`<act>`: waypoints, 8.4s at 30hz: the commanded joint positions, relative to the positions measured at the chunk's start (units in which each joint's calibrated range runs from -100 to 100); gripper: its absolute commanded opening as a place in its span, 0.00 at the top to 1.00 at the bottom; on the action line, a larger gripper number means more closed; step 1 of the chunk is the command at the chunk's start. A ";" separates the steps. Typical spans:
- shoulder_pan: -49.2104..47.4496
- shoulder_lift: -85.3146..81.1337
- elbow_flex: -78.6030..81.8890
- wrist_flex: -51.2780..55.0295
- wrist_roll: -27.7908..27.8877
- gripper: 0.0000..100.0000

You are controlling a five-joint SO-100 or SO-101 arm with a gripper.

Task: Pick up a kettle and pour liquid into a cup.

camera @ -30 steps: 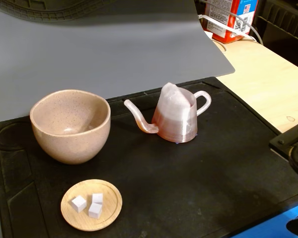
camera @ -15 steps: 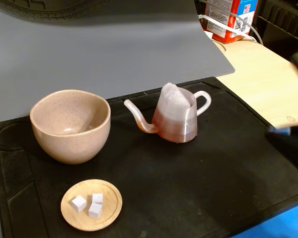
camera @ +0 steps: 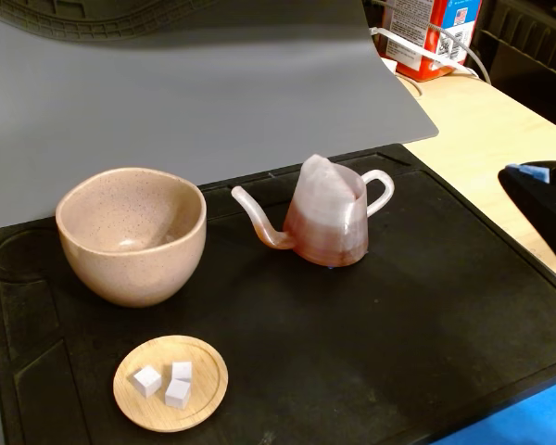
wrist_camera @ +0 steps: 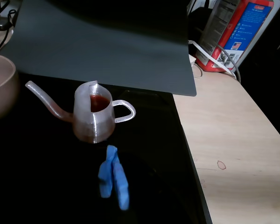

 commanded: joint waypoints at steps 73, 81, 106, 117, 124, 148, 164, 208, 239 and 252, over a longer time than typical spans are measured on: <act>1.24 132.75 -51.26 -98.36 17.10 0.87; 0.55 136.68 -57.70 -96.80 16.36 0.87; 2.30 137.11 -60.06 -96.71 18.15 0.88; 2.23 137.19 -60.15 -96.71 18.20 0.99; 2.23 137.19 -60.15 -96.71 18.20 0.99; 1.01 123.11 -51.80 -94.29 16.31 0.99; -2.72 105.36 -53.25 -75.70 19.25 0.99; -8.12 100.33 -70.86 -54.95 42.18 0.99; -4.31 100.59 -69.77 -54.95 33.26 0.99; 1.09 103.83 -59.97 -55.81 21.14 1.00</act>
